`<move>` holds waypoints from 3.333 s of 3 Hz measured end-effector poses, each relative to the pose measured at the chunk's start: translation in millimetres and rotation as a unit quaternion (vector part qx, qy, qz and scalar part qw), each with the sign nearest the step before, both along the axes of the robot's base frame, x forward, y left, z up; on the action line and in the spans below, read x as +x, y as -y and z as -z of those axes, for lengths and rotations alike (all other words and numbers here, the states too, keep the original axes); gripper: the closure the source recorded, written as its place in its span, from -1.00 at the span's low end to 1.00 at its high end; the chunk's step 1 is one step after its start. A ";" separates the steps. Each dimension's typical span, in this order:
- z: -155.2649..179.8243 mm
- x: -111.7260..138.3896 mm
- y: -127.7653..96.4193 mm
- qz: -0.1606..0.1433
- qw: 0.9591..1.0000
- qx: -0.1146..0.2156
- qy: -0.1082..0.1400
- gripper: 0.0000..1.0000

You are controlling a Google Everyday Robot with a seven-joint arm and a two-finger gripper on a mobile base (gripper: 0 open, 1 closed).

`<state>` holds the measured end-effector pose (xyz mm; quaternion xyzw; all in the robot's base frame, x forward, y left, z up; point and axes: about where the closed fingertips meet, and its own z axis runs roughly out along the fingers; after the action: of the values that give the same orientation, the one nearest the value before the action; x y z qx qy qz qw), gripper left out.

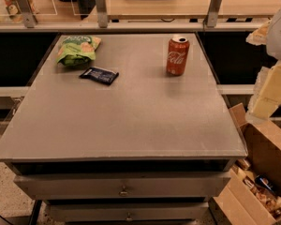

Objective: Move coke can near rxbar blueberry

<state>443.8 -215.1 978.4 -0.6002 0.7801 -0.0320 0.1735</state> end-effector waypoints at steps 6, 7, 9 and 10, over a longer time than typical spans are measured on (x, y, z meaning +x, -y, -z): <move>59.4 190.0 -18.4 0.056 0.950 0.297 0.081 -1.00; 83.4 216.0 -32.9 0.059 0.933 0.345 0.080 -1.00; 102.7 252.6 -53.3 0.054 0.906 0.411 0.090 -1.00; 110.9 266.2 -67.9 0.052 0.898 0.429 0.088 -1.00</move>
Offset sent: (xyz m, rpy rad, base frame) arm 0.0798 -0.0312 -0.0141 0.3168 -0.1316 -0.1712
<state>709.9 -147.2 867.5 -0.4213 0.7296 0.2440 0.4802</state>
